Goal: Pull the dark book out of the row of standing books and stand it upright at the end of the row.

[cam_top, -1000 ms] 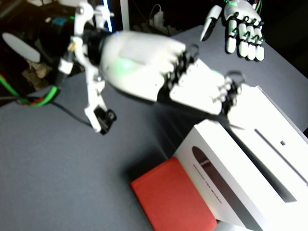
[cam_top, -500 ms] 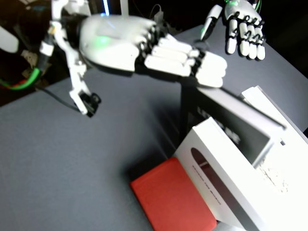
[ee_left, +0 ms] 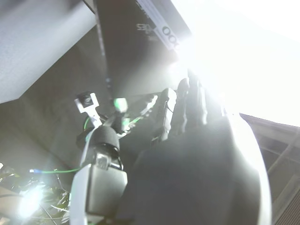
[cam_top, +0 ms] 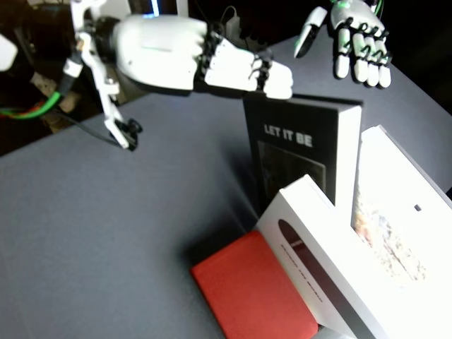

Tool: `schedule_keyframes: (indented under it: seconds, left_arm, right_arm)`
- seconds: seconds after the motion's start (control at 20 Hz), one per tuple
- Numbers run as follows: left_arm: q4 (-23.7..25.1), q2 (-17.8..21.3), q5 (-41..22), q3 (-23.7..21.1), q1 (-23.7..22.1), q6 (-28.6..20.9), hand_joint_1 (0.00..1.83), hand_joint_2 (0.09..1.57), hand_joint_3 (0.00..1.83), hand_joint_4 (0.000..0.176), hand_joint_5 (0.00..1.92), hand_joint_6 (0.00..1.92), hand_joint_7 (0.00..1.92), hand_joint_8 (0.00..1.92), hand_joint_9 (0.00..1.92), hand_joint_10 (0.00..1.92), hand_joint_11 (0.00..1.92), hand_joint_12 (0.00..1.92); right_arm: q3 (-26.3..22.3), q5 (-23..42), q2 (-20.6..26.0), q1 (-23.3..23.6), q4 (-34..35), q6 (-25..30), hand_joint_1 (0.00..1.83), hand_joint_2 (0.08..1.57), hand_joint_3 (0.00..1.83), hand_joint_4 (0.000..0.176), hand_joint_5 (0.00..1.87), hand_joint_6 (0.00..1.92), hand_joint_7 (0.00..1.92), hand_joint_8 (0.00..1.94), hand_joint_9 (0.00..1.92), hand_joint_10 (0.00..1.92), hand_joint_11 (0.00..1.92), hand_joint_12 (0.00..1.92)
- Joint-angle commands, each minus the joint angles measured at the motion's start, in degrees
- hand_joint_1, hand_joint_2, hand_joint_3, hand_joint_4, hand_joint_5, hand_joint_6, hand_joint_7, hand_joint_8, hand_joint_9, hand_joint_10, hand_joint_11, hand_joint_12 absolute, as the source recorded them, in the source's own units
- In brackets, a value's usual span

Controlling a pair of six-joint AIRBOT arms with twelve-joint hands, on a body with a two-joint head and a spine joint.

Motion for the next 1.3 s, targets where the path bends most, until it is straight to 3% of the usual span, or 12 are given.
schedule_keyframes:
  seconds: [0.0, 0.15, 0.3, 0.35, 0.4, 0.6, 0.65, 0.75, 0.8, 0.9, 1.15, 1.25]
  left_arm:
    - [-0.2, -0.1, -7.0, -0.3, -0.7, 0.1, 0.00, 1.30, 0.00, 0.063, 0.06, 0.01, 0.00, 0.00, 0.00, 0.00, 0.00, 0.00]
    - [-0.3, -0.1, -7.0, -0.3, -0.5, 0.1, 0.00, 1.30, 0.00, 0.067, 0.06, 0.01, 0.00, 0.00, 0.00, 0.00, 0.00, 0.00]
    - [-0.5, -0.2, -7.0, -0.3, -0.5, 0.1, 0.00, 1.30, 0.00, 0.054, 0.07, 0.01, 0.00, 0.00, 0.00, 0.00, 0.00, 0.00]
    - [-0.7, -0.2, -7.0, -0.2, -0.5, 0.2, 0.00, 1.30, 0.00, 0.061, 0.06, 0.01, 0.00, 0.00, 0.00, 0.00, 0.00, 0.00]
    - [-0.8, -0.2, -7.0, -0.2, -0.5, 0.3, 0.00, 1.31, 0.00, 0.047, 0.08, 0.01, 0.00, 0.00, 0.00, 0.00, 0.00, 0.00]
    - [-1.0, -0.2, -7.3, -0.2, -0.3, 0.3, 0.00, 1.32, 0.00, 0.052, 0.06, 0.00, 0.00, 0.00, 0.00, 0.00, 0.00, 0.00]
    - [-1.1, -0.2, -7.3, -0.2, -0.3, 0.3, 0.00, 1.32, 0.00, 0.052, 0.06, 0.00, 0.00, 0.00, 0.00, 0.00, 0.00, 0.00]
    - [-1.2, -0.2, -7.5, -0.2, -0.3, 0.3, 0.00, 1.32, 0.00, 0.058, 0.05, 0.00, 0.00, 0.00, 0.00, 0.00, 0.00, 0.00]
    - [-1.2, -0.2, -7.6, -0.2, -0.3, 0.3, 0.00, 1.32, 0.00, 0.060, 0.06, 0.00, 0.00, 0.00, 0.00, 0.00, 0.00, 0.00]
    - [-1.2, -0.3, -7.8, -0.2, -0.2, 0.3, 0.00, 1.31, 0.00, 0.058, 0.06, 0.00, 0.00, 0.00, 0.00, 0.00, 0.00, 0.00]
    - [-1.6, -0.2, -8.6, -0.3, -0.1, 0.5, 0.00, 1.31, 0.00, 0.073, 0.04, 0.00, 0.00, 0.00, 0.00, 0.00, 0.00, 0.00]
    - [-2.0, -0.1, -9.1, -0.4, 0.2, 0.7, 0.00, 1.29, 0.00, 0.063, 0.05, 0.00, 0.00, 0.00, 0.00, 0.00, 0.00, 0.00]
  right_arm:
    - [-0.5, 6.6, 0.3, -0.2, 0.3, 2.0, 0.00, 1.26, 0.00, 0.000, 0.64, 0.33, 0.17, 0.05, 0.00, 0.00, 0.00, 0.00]
    - [-1.5, 9.1, 2.2, -1.0, -3.4, 7.7, 0.00, 1.27, 0.00, 0.000, 0.65, 0.39, 0.29, 0.05, 0.04, 0.03, 0.00, 0.00]
    - [-3.1, 10.7, 4.5, -1.6, -5.4, 9.5, 0.00, 1.28, 0.01, 0.000, 0.57, 0.64, 0.41, 0.05, 0.09, 0.43, 0.00, 1.22]
    - [-3.3, 11.2, 5.0, -1.7, -5.7, 9.8, 0.00, 1.28, 0.00, 0.000, 0.56, 0.67, 0.46, 0.05, 0.08, 0.59, 0.00, 1.51]
    - [-3.3, 12.0, 5.1, -1.8, -5.7, 9.8, 0.00, 1.30, 0.02, 0.000, 0.57, 0.78, 0.56, 0.08, 0.05, 0.89, 0.00, 1.74]
    - [-3.2, 16.0, 5.1, -1.8, -2.9, 6.8, 0.17, 1.28, 0.00, 0.000, 0.38, 0.95, 0.43, 0.04, 0.00, 0.98, 0.00, 1.75]
    - [-3.1, 17.3, 5.0, -1.8, -1.5, 5.1, 0.21, 1.25, 0.00, 0.000, 0.31, 0.90, 0.37, 0.02, 0.00, 0.87, 0.00, 1.70]
    - [-2.6, 19.8, 4.5, -1.8, 1.8, 1.7, 0.17, 1.26, 0.00, 0.000, 0.14, 0.68, 0.17, 0.00, 0.00, 0.36, 0.00, 1.43]
    - [-2.2, 20.8, 4.0, -1.8, 3.2, 0.4, 0.16, 1.26, 0.00, 0.000, 0.12, 0.55, 0.12, 0.00, 0.02, 0.13, 0.00, 1.04]
    - [-1.5, 23.2, 3.1, -1.8, 5.4, -1.0, 0.09, 1.28, 0.01, 0.000, 0.08, 0.35, 0.04, 0.01, 0.00, 0.00, 0.00, 0.12]
    - [0.0, 25.8, 1.8, -1.8, 12.0, -6.3, 0.04, 1.45, 0.06, 0.000, 0.00, 0.27, 0.00, 0.00, 0.00, 0.00, 0.00, 0.00]
    - [0.0, 25.8, 1.8, -2.0, 14.8, -9.1, 0.15, 1.44, 0.03, 0.000, 0.00, 0.05, 0.00, 0.00, 0.00, 0.00, 0.00, 0.00]
